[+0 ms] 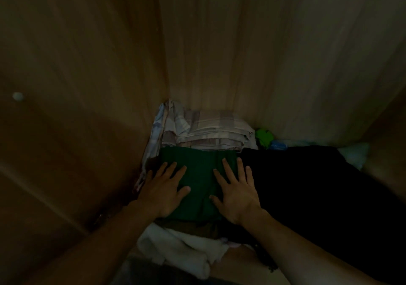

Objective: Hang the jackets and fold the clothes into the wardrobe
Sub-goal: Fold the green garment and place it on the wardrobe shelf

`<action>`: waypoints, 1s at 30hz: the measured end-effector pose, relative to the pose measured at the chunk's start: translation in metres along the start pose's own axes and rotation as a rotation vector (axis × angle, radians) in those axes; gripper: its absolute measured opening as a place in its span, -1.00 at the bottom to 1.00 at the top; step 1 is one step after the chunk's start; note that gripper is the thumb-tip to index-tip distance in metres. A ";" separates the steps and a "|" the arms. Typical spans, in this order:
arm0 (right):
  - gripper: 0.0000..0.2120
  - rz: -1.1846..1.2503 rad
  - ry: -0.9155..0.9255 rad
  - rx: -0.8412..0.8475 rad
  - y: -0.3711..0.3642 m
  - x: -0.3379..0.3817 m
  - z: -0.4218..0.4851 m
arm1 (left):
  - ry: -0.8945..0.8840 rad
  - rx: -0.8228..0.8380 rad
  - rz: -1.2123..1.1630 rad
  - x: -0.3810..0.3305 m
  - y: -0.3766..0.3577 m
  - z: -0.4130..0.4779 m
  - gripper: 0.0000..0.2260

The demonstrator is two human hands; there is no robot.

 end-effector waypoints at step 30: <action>-0.42 0.494 -0.112 0.085 0.616 0.026 -0.290 | 0.016 -0.186 -0.304 -0.140 0.485 -0.377 -0.14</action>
Point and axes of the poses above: each hand's wrist, its own z-axis towards the middle knuckle, its own y-axis out of the back of the hand, x = y × z, the point moved 2 cm from there along z, towards the middle knuckle, and after that the axes turned 3 degrees about -y, right-handed, at the moved point
